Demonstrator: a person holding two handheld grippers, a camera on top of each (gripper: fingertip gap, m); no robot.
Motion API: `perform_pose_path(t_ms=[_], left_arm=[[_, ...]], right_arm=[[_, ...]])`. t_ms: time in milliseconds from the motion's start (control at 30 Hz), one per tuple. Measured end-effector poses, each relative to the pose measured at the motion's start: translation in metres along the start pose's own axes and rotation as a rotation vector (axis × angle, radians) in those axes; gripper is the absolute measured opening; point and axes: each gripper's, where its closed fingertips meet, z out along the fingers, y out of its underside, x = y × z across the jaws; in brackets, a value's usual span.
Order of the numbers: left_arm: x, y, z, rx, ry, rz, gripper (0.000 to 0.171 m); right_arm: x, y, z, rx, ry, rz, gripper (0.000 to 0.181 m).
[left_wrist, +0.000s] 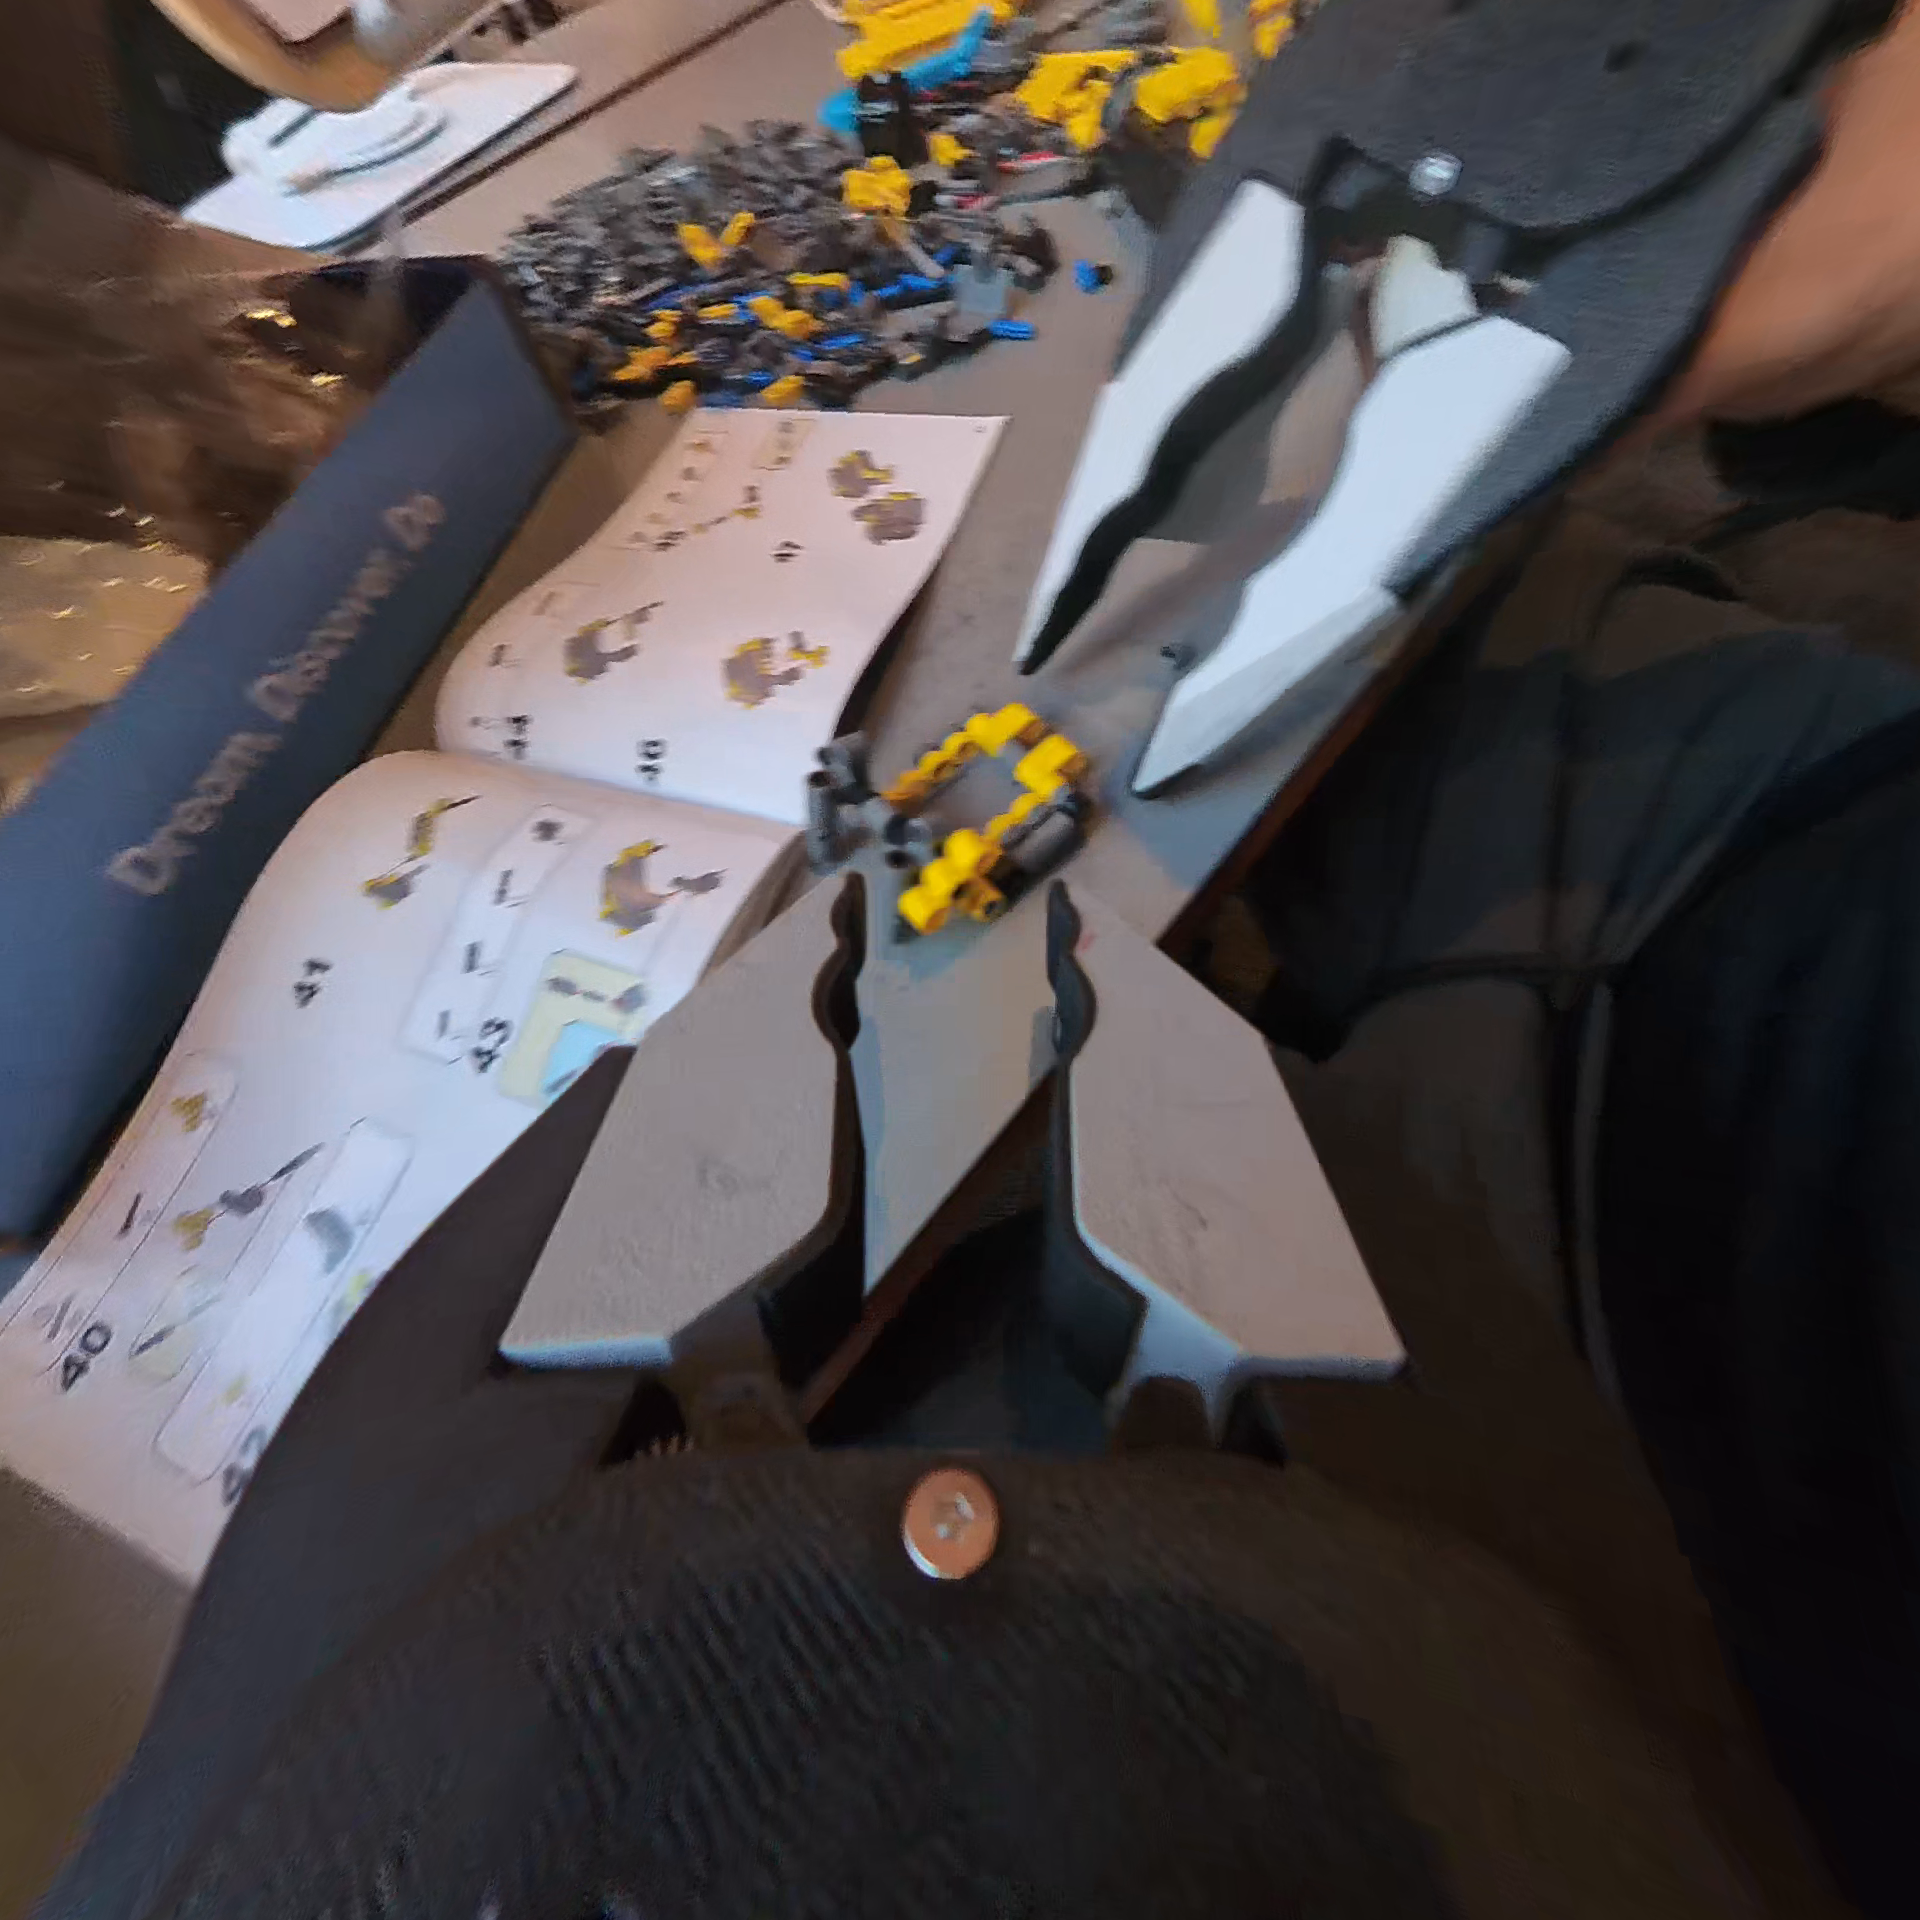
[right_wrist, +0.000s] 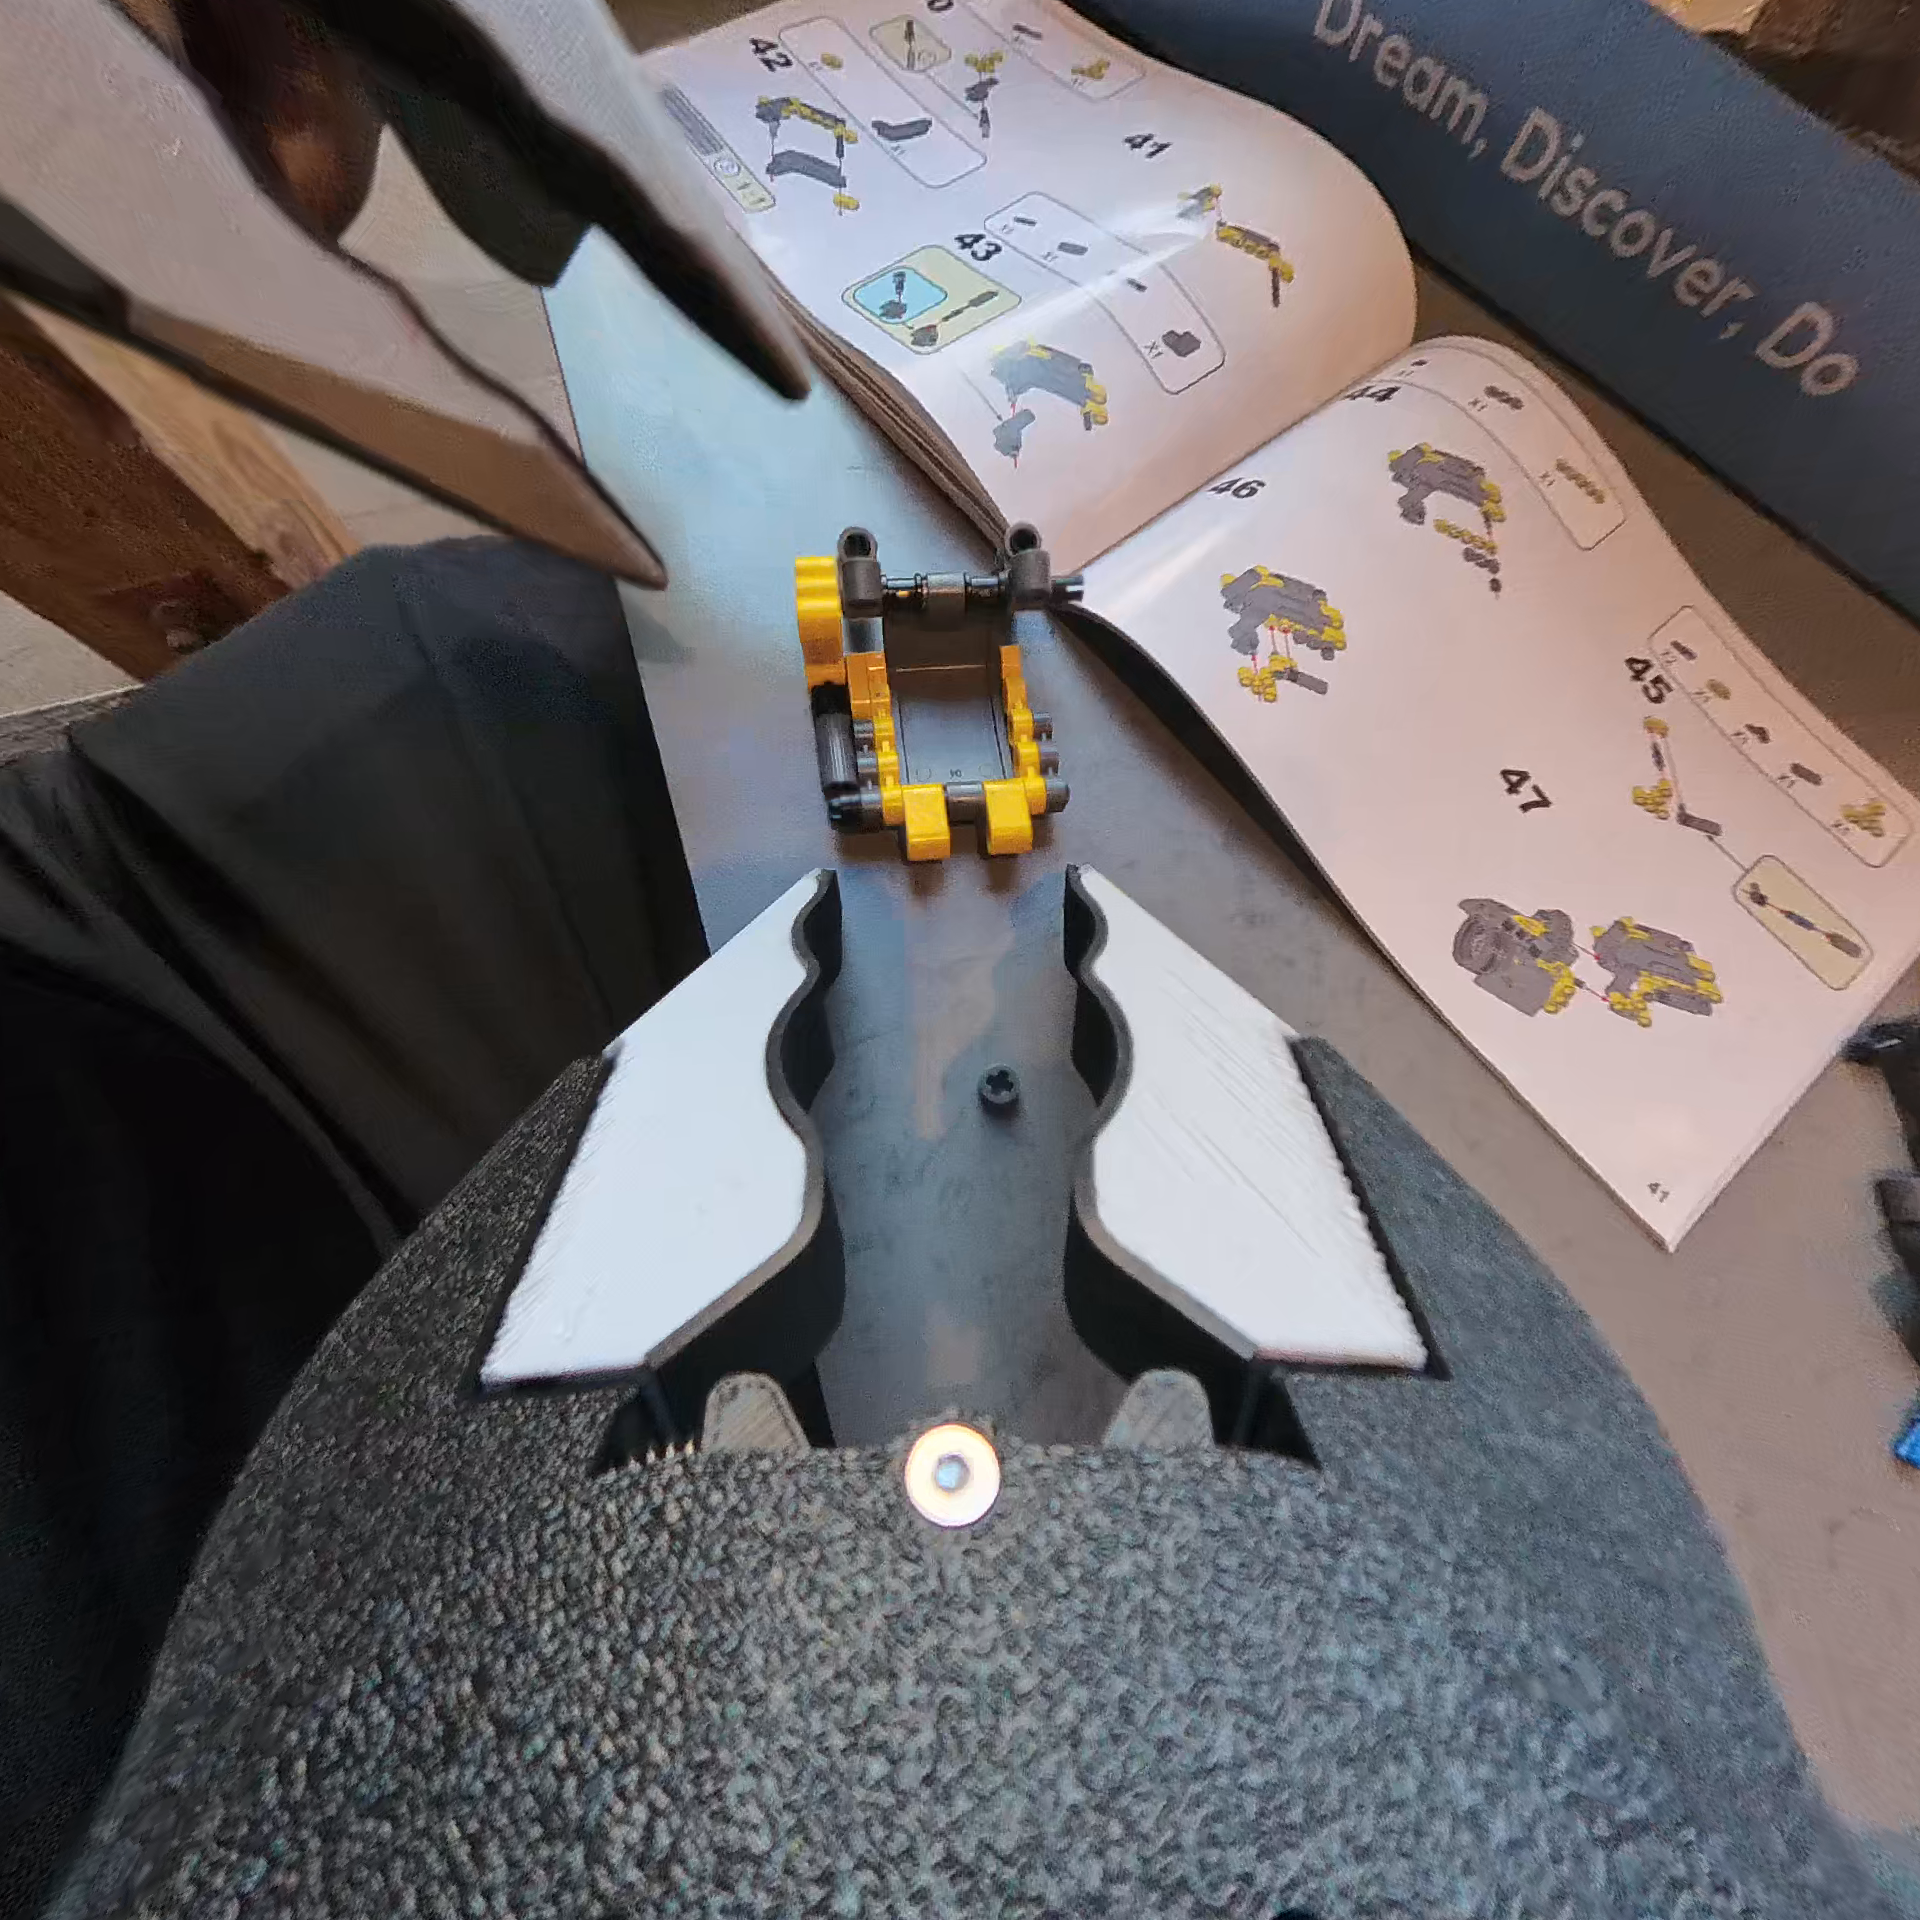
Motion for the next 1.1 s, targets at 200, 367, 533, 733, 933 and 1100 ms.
perform_pose_path(t_ms=[200, 367, 533, 733, 933, 1100], left_arm=[[-0.022, 0.009, 0.018, -0.057, 0.084, -0.09, 0.069], [-0.014, 0.003, 0.031, -0.1, 0.205, 0.075, 0.077], [-0.012, 0.012, 0.046, -0.175, 0.281, 0.193, 0.081], [-0.004, 0.013, 0.053, -0.203, 0.357, 0.166, 0.058], [0.007, 0.019, 0.04, -0.233, 0.29, 0.111, 0.056], [0.014, 0.02, 0.034, -0.213, 0.264, 0.1, 0.056]], right_arm=[[-0.005, -0.004, 0.001, 0.018, -0.031, -0.02, 0.041], [-0.004, -0.003, 0.003, 0.006, -0.036, -0.018, 0.042], [-0.007, -0.009, 0.001, 0.042, -0.045, -0.047, 0.039], [-0.011, -0.006, 0.005, 0.019, -0.067, -0.091, 0.031], [-0.017, -0.005, 0.001, 0.026, -0.062, -0.164, 0.022], [-0.024, -0.004, -0.003, 0.028, -0.085, -0.266, 0.026]])
